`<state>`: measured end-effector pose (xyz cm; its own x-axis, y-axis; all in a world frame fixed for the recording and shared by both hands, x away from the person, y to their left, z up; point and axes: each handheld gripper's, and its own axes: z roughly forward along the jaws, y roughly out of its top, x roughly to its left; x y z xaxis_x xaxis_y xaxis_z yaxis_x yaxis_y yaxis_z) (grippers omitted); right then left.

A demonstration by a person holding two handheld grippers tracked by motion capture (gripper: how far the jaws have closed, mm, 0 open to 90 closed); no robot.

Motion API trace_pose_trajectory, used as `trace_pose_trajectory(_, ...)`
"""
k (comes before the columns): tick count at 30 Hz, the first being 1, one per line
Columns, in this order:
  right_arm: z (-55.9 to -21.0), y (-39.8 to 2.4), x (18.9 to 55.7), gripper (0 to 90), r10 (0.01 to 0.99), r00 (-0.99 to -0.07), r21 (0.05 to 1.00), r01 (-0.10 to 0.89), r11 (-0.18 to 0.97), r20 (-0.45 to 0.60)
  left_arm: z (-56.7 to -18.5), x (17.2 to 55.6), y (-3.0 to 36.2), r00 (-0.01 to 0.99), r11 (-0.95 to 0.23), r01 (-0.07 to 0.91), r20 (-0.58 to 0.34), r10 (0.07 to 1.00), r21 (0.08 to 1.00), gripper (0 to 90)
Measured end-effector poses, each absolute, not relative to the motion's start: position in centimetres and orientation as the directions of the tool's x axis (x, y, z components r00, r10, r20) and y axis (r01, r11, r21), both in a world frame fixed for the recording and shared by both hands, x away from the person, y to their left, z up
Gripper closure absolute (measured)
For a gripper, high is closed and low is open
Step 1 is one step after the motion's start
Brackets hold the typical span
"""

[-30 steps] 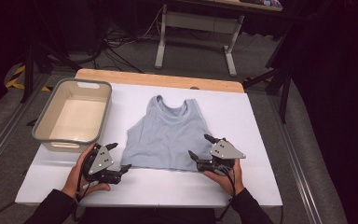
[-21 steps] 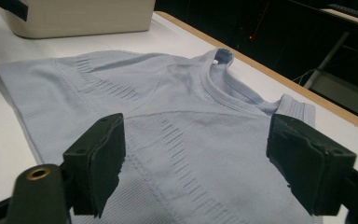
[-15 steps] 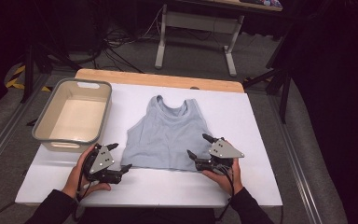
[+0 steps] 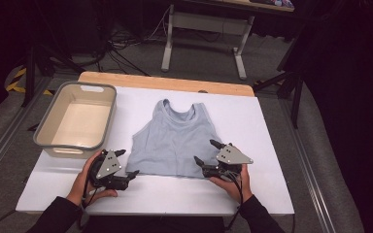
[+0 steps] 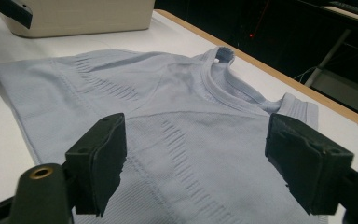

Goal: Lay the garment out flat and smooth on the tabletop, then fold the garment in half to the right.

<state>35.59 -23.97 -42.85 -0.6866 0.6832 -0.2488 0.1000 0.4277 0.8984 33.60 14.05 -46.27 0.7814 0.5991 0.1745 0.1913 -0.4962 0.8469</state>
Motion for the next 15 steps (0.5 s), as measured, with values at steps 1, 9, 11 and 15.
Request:
trace_pose_trajectory(1,-42.85,-23.96,35.59,21.2,0.684,-0.686,0.898,0.102,0.427,-0.248,-46.28,33.60,14.04,0.780,-0.497,0.192,0.176,0.600,0.846,19.1)
trace_pose_trajectory(9,-42.83,-23.97,35.57,21.5,0.684,-0.687,0.900,0.100,0.425,-0.247,-46.34,33.59,13.84,0.783,-0.506,0.197,0.176,0.597,0.840,19.2)
trace_pose_trajectory(11,-42.75,-23.87,35.59,21.9,0.686,-0.685,0.900,0.100,0.424,-0.246,-46.35,33.62,13.74,0.786,-0.505,0.195,0.175,0.593,0.841,20.8)
trace_pose_trajectory(15,-42.48,-23.47,35.94,22.6,0.692,-0.681,0.902,0.105,0.418,-0.241,-46.46,33.82,13.40,0.788,-0.514,0.210,0.167,0.593,0.832,21.4)
